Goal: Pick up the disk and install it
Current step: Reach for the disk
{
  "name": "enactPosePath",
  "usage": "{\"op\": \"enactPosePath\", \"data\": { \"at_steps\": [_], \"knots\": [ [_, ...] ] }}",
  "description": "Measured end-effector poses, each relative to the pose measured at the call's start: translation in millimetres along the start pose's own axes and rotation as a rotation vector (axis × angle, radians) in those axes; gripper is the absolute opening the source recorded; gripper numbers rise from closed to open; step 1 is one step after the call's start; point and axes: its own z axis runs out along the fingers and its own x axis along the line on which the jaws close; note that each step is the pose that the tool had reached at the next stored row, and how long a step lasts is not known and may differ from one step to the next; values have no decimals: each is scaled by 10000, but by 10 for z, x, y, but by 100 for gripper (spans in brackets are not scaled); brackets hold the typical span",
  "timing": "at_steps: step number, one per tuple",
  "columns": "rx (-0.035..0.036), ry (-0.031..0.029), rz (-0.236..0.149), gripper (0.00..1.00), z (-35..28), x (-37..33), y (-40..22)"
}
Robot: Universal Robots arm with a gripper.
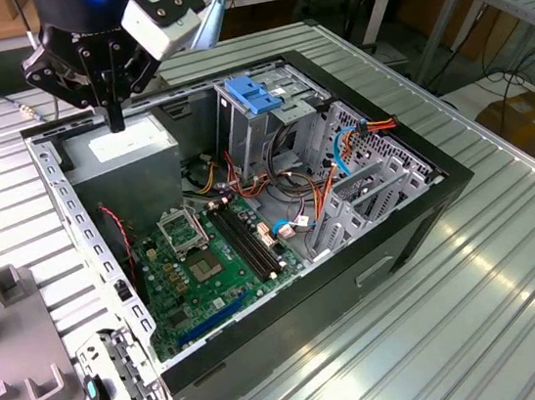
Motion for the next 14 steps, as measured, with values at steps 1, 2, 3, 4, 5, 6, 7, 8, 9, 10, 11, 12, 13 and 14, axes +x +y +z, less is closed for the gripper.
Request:
{"op": "enactPosePath", "data": {
  "at_steps": [1, 2, 3, 4, 5, 6, 7, 8, 9, 10, 11, 12, 13, 14],
  "knots": [
    [0, 0, 0, 11, 0, 5, 0],
    [0, 0, 0, 11, 0, 10, -1],
    [-1, 0, 0, 11, 0, 15, -1],
    [-1, -1, 0, 11, 0, 22, -2],
    [0, -1, 0, 11, -1, 27, -2],
    [0, 0, 0, 11, -1, 36, -3],
    [0, 0, 0, 11, -1, 42, -3],
    [0, 0, 0, 11, -1, 47, -4],
    [0, 0, -1, 11, -1, 53, -4],
    [0, 0, 0, 11, -1, 58, -5],
    [0, 0, 0, 11, -2, 64, -5],
    [0, 0, 0, 11, -2, 69, -5],
    [0, 0, 0, 11, -2, 77, -6],
    [0, 0, 0, 11, -2, 83, -6]
  ]
}}
